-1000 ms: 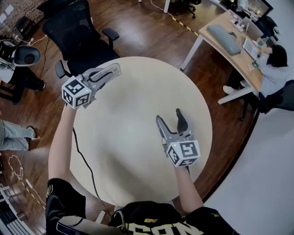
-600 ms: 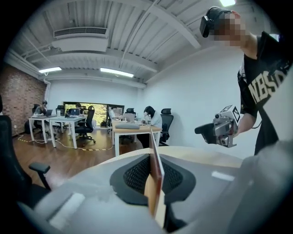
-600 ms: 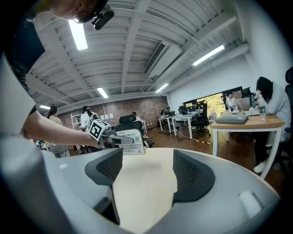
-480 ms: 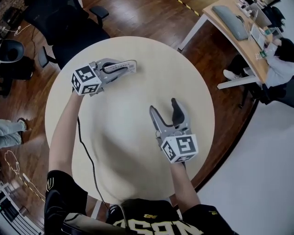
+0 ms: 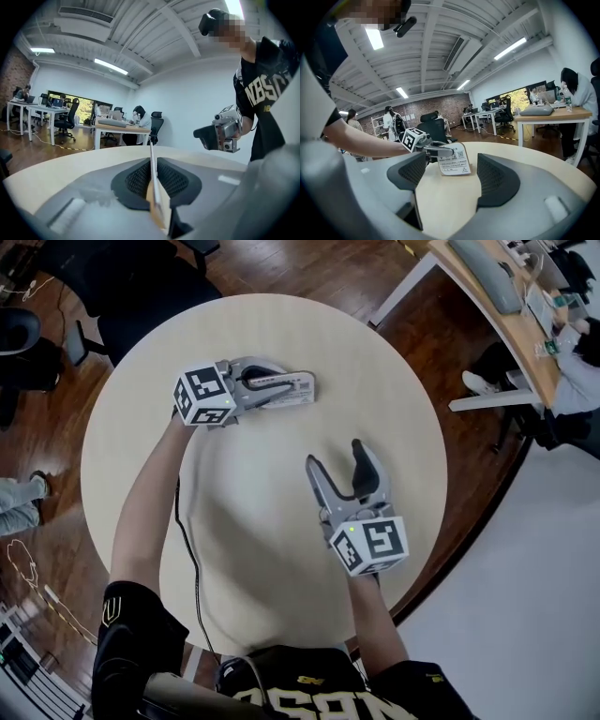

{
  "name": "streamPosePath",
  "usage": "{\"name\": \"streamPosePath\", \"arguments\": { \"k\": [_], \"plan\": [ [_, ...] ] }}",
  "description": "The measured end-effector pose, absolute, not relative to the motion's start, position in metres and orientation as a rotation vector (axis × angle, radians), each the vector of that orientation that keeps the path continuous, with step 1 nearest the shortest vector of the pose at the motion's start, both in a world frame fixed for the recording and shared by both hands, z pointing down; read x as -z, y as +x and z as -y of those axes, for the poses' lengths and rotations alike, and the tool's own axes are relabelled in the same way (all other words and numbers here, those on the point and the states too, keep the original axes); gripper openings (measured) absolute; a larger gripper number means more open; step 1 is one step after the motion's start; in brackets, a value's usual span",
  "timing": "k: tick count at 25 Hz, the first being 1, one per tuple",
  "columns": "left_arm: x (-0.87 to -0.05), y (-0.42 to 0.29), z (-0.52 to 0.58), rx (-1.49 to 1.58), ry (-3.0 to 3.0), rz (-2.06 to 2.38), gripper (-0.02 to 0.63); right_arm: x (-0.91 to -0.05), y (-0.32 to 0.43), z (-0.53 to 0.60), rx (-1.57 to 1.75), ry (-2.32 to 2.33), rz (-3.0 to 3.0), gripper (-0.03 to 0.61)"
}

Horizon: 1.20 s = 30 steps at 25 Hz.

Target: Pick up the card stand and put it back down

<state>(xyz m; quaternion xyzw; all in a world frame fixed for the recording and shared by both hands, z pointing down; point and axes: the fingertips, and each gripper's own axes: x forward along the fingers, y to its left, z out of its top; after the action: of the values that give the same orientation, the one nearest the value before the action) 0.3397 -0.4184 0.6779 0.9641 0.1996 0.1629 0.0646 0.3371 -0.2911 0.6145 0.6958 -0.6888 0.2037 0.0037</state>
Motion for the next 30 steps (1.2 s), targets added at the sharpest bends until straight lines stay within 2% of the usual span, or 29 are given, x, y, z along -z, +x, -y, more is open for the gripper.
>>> {"name": "streamPosePath", "arguments": {
  "k": [3, 8, 13, 19, 24, 30],
  "plan": [
    [-0.681, 0.347, 0.417, -0.520, 2.925, -0.611, 0.050, -0.612, 0.339, 0.292, -0.630, 2.178, 2.158, 0.350],
    [-0.672, 0.340, 0.419, -0.514, 2.936, -0.567, 0.126, -0.610, 0.333, 0.290, -0.624, 2.155, 2.161, 0.350],
    [-0.633, 0.315, 0.445, -0.350, 2.959, -0.303, 0.160, -0.593, 0.327, 0.288, -0.588, 2.156, 2.176, 0.350],
    [-0.577, 0.246, 0.474, -0.260, 3.019, 0.229, 0.160, -0.544, 0.315, 0.287, -0.481, 2.173, 2.223, 0.350],
    [-0.519, 0.178, 0.448, -0.163, 3.009, 0.530, 0.174, -0.498, 0.291, 0.269, -0.394, 2.184, 2.260, 0.350],
    [-0.457, 0.112, 0.377, -0.088, 3.003, 0.750, 0.282, -0.439, 0.249, 0.231, -0.261, 2.179, 2.306, 0.350]
  ]
}}
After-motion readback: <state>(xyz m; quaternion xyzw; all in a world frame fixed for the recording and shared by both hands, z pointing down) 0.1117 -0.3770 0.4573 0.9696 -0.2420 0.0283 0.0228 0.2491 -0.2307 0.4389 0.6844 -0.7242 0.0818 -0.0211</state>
